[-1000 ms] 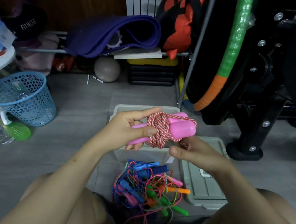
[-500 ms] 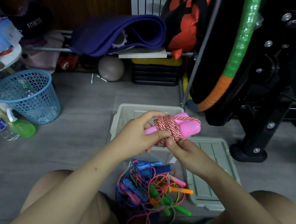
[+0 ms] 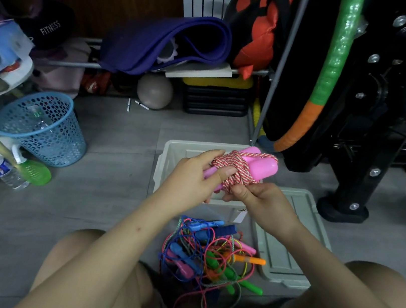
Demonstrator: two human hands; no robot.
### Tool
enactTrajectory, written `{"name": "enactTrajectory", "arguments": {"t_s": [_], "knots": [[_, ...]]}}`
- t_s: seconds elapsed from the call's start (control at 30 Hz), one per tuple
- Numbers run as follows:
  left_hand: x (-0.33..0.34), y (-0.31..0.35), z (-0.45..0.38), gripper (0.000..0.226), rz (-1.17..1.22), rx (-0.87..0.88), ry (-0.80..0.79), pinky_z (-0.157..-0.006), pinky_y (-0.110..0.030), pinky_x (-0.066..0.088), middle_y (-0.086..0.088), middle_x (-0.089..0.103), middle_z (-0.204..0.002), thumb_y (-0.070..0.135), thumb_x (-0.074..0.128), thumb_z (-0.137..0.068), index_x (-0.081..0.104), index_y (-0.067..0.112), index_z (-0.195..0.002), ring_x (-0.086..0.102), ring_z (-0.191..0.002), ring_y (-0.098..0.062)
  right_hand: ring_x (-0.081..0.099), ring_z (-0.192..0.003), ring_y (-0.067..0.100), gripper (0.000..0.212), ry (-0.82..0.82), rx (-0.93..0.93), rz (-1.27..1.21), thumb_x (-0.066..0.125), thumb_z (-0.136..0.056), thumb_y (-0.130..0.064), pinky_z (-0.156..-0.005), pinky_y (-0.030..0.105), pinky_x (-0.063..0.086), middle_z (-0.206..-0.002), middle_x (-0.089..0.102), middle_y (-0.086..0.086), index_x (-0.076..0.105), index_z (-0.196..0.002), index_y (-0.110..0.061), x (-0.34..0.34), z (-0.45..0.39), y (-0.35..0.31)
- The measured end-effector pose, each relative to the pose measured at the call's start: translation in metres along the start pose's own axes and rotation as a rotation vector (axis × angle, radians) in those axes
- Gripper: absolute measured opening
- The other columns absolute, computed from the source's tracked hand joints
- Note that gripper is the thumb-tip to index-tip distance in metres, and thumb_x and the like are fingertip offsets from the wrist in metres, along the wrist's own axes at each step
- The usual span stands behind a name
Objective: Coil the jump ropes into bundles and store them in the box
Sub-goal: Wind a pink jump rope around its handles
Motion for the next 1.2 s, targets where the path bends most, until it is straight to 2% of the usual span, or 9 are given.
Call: {"name": "enactTrajectory", "arguments": {"t_s": [0.17,0.27,0.4,0.5,0.6,0.8,0.97,1.1,1.2], "knots": [[0.000,0.000,0.000,0.047,-0.012,0.028,0.004,-0.046,-0.019,0.041,0.011,0.057,-0.062,0.031,0.058,-0.092,0.048,0.022,-0.137,0.055,-0.043,0.000,0.056,-0.063,-0.012,0.030,0.058,0.006,0.042,0.058,-0.087,-0.031,-0.063,0.005,0.037,-0.059,0.063,-0.022,0.073,-0.070,-0.011,-0.004,0.000,-0.006],[-0.001,-0.002,-0.003,0.043,-0.039,0.017,0.026,-0.049,-0.019,0.043,0.010,0.058,-0.066,0.033,0.057,-0.093,0.049,0.023,-0.134,0.054,-0.042,0.000,0.052,-0.059,0.007,0.032,0.083,-0.064,0.276,0.052,-0.092,-0.034,-0.055,0.016,0.034,-0.058,0.051,-0.013,0.068,-0.084,-0.008,-0.001,0.000,-0.010],[-0.011,-0.012,-0.009,0.029,-0.025,-0.056,0.124,-0.038,-0.017,0.035,0.001,0.061,-0.063,0.033,0.055,-0.094,0.057,0.020,-0.120,0.053,-0.042,-0.012,0.056,-0.080,0.035,0.025,0.163,-0.197,0.412,0.048,-0.096,-0.023,-0.060,0.028,0.025,-0.083,0.059,0.013,0.060,-0.104,-0.002,0.002,-0.001,-0.010],[-0.018,-0.015,-0.012,0.019,-0.035,-0.074,0.157,-0.039,-0.022,0.037,0.005,0.061,-0.056,0.034,0.054,-0.094,0.056,0.025,-0.110,0.053,-0.040,-0.013,0.057,-0.077,0.023,0.033,0.282,-0.328,0.438,0.048,-0.093,-0.024,-0.063,0.016,0.032,-0.087,0.065,0.017,0.065,-0.115,-0.005,-0.002,0.005,-0.023],[-0.017,-0.014,-0.012,0.019,-0.003,-0.069,0.148,-0.038,-0.024,0.038,0.002,0.062,-0.058,0.036,0.052,-0.095,0.055,0.025,-0.111,0.054,-0.042,-0.012,0.055,-0.078,0.013,0.039,0.454,-0.402,0.358,0.050,-0.085,-0.030,-0.067,-0.006,0.031,-0.078,0.070,0.013,0.072,-0.101,-0.002,-0.013,0.014,-0.035],[-0.002,-0.011,-0.010,0.016,0.045,-0.072,0.094,-0.040,-0.023,0.039,0.000,0.062,-0.064,0.037,0.046,-0.098,0.049,0.026,-0.109,0.055,-0.044,-0.012,0.045,-0.068,-0.004,0.028,0.541,-0.507,0.303,0.061,-0.080,-0.029,-0.065,-0.001,0.035,-0.075,0.069,0.006,0.071,-0.085,-0.003,-0.018,0.021,-0.043],[0.012,-0.009,-0.005,0.029,0.219,-0.142,0.022,-0.043,-0.024,0.046,-0.004,0.064,-0.076,0.038,0.029,-0.102,0.045,0.015,-0.107,0.061,-0.053,-0.013,0.053,-0.069,0.008,0.020,0.517,-0.536,0.327,0.066,-0.081,-0.019,-0.070,0.003,0.037,-0.081,0.066,0.007,0.070,-0.095,-0.004,-0.023,0.016,-0.045],[0.015,-0.011,-0.005,0.028,0.326,-0.163,0.028,-0.046,-0.026,0.046,-0.003,0.064,-0.085,0.035,0.029,-0.103,0.042,0.012,-0.113,0.066,-0.065,-0.016,0.056,-0.080,0.007,0.034,0.430,-0.594,0.307,0.056,-0.087,-0.021,-0.079,0.004,0.040,-0.091,0.059,0.004,0.066,-0.111,0.000,-0.021,0.013,-0.049],[0.017,-0.011,-0.003,0.023,0.318,-0.154,0.033,-0.047,-0.027,0.046,-0.005,0.065,-0.086,0.032,0.031,-0.103,0.042,0.014,-0.113,0.065,-0.065,-0.014,0.057,-0.079,0.007,0.025,0.458,-0.576,0.270,0.059,-0.087,-0.015,-0.074,0.004,0.041,-0.087,0.066,0.009,0.070,-0.107,-0.003,-0.027,0.010,-0.047]]}}
Point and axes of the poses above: each hand's wrist, its own z-axis away from the middle knuckle, its own x-axis out of the palm, y = z × x, the point moved 7 cm from there along -z, towards the middle knuckle
